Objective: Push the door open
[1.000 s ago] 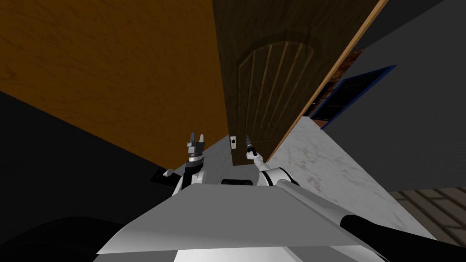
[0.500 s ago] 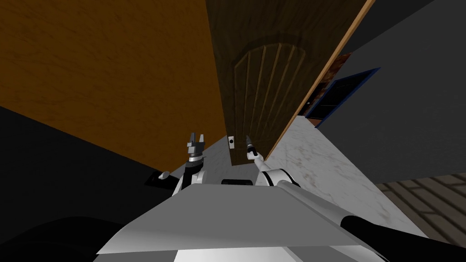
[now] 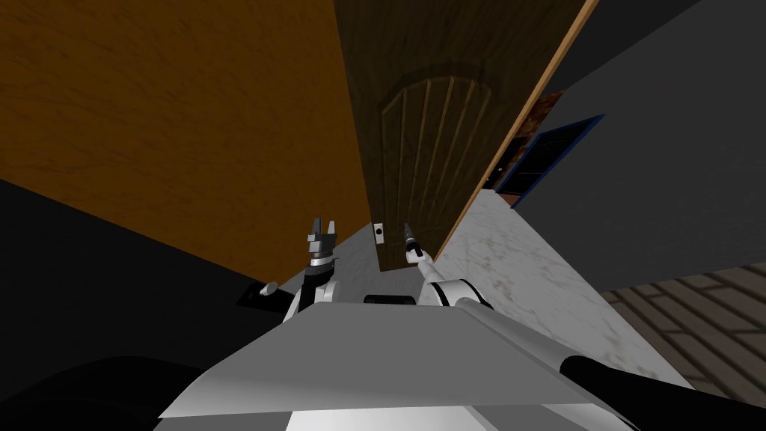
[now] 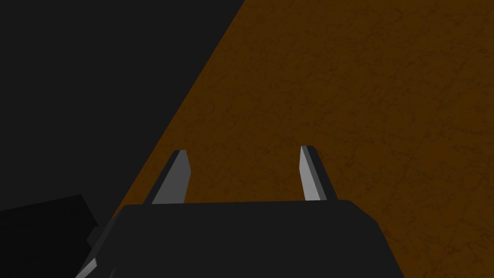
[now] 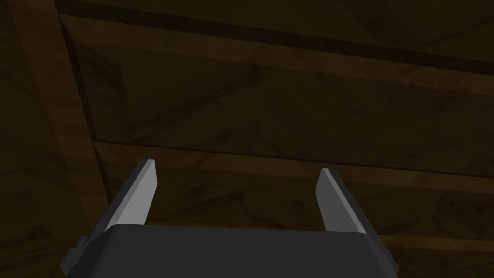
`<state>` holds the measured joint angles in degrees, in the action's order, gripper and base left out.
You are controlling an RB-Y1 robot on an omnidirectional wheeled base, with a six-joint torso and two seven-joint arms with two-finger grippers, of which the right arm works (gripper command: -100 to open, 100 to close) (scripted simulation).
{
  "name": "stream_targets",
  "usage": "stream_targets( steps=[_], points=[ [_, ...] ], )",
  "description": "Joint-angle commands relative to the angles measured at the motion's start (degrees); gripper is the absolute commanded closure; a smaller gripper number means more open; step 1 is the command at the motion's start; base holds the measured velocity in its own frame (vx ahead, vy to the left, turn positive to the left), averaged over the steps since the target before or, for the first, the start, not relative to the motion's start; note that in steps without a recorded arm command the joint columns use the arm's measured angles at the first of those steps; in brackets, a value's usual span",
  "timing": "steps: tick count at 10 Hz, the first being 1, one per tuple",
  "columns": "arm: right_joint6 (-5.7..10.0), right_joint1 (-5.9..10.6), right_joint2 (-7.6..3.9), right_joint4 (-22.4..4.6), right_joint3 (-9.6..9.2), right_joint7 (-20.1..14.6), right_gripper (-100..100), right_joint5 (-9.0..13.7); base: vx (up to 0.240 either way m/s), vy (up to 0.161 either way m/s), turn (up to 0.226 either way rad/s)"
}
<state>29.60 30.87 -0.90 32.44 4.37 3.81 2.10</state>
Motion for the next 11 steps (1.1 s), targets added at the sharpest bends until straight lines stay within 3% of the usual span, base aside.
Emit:
stream_targets(
  steps=[1, 5, 11],
  points=[
    [-0.57, -0.45, 0.39, 0.87, 0.53, -1.32, -100, -1.74, -0.057, 0.033, -0.05],
    [-1.5, -1.14, 1.89, 2.14, 1.96, -4.37, -100, -6.08, -0.105, 0.08, -0.02],
    [-2.02, -1.53, 3.12, 2.83, 2.75, -6.05, -100, -8.47, -0.087, 0.099, 0.018]
  ],
)
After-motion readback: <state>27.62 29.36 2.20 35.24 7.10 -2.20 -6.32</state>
